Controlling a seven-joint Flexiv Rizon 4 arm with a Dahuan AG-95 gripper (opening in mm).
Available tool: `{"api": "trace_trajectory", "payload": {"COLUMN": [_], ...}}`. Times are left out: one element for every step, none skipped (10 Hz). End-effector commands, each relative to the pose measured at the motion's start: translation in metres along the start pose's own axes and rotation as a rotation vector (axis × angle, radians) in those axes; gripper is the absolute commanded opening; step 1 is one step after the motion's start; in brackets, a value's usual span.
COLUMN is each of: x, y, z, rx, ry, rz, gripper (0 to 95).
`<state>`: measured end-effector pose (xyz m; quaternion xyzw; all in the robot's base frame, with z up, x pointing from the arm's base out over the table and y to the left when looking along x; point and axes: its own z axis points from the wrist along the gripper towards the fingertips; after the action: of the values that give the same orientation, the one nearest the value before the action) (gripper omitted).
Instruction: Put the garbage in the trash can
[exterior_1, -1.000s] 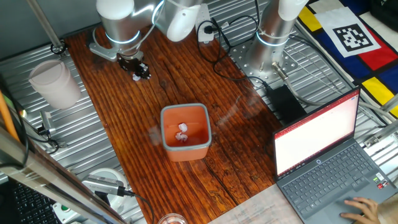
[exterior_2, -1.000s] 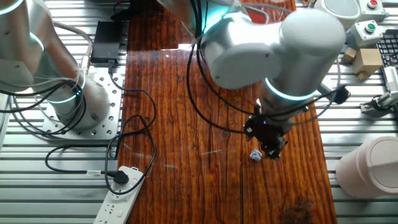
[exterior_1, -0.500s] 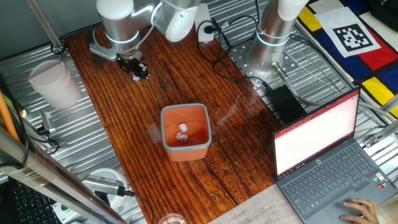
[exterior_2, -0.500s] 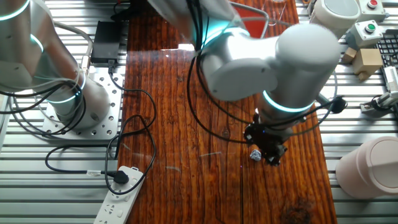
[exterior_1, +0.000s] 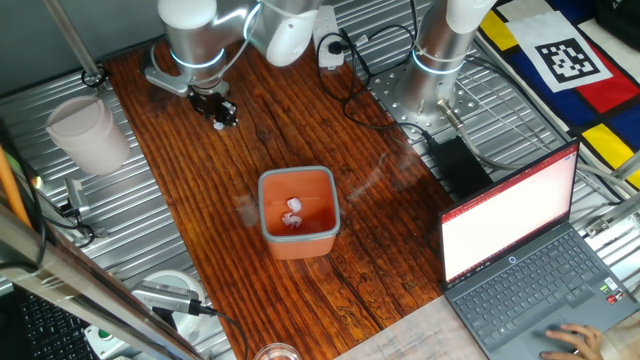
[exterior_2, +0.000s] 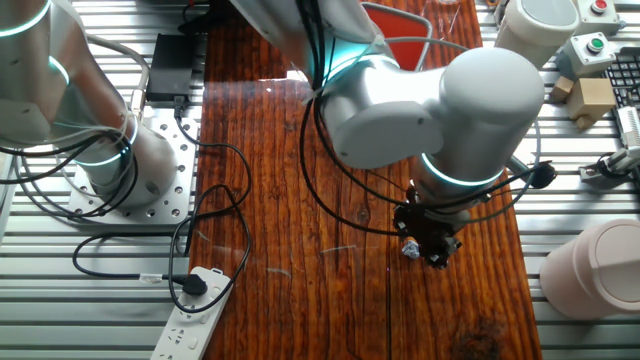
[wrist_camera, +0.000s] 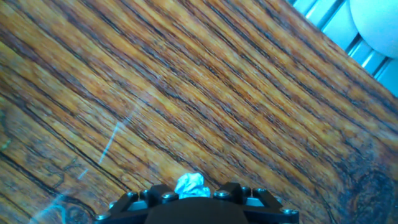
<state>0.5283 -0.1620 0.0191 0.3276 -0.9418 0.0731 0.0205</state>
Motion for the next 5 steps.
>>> {"api": "trace_trajectory", "payload": {"x": [-0.0001, -0.0002, -0.0002, -0.0003, -0.0002], "y": [-0.0004, -0.0004, -0.0004, -0.0003, 0.0], "z": [0.0006, 0.001, 0.001, 0.0005, -0.0017], "rx": [0.005, 0.004, 0.001, -0.001, -0.008], "ry": [-0.002, -0.005, -0.006, -0.006, -0.006], "rz": [0.002, 0.003, 0.009, 0.014, 0.024], "gripper": [19.0, 0.0, 0.0, 0.0, 0.0]}}
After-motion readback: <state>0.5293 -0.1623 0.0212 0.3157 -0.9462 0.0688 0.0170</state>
